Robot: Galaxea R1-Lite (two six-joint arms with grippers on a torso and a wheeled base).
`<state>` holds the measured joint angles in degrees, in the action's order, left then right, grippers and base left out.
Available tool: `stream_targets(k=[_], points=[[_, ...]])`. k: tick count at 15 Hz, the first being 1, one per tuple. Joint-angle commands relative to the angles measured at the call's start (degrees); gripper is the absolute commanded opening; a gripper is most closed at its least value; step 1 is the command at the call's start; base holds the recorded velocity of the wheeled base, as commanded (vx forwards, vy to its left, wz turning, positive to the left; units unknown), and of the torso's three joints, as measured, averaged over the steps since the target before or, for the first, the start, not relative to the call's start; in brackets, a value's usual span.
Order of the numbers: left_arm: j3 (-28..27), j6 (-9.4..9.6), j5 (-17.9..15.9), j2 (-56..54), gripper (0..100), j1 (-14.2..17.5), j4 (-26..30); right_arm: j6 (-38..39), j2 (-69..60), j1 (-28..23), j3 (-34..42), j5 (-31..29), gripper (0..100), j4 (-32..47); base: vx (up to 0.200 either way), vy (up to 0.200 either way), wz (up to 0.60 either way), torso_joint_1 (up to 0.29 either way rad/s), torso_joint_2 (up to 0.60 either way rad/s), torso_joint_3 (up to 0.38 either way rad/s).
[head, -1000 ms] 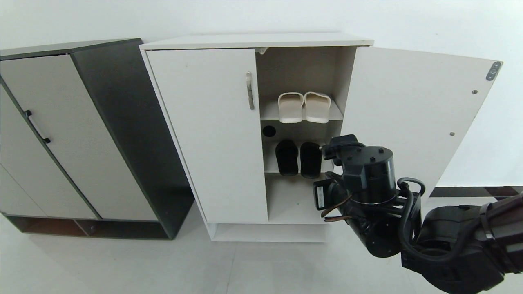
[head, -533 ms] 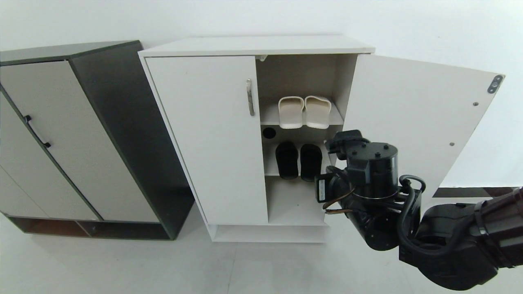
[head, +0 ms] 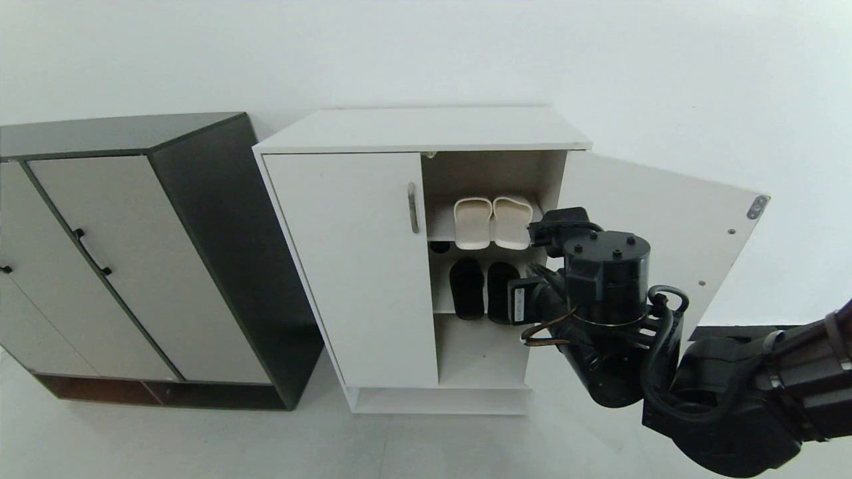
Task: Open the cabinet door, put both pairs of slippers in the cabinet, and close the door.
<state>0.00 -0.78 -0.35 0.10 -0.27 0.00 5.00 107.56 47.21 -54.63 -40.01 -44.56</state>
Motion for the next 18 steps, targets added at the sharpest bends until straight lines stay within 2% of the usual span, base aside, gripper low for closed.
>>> stream_targets(k=[1,11,18], points=[[0.0,-0.01,0.0,0.0,0,0.0,0.0,0.0,0.5,0.0,0.0,-0.1,0,0.0,0.0,0.0,0.0,0.154,-0.47,-0.315],[0.0,-0.1,0.0,0.0,0,0.0,0.0,-1.7,0.5,-0.4,1.5,-0.2,0,0.0,0.0,0.0,0.0,0.184,-0.5,-0.313],[0.0,-0.01,0.0,0.0,0,0.0,0.0,-2.7,0.5,-0.3,2.6,-0.2,0,-0.3,0.0,0.0,0.0,0.042,-0.09,-0.052]])
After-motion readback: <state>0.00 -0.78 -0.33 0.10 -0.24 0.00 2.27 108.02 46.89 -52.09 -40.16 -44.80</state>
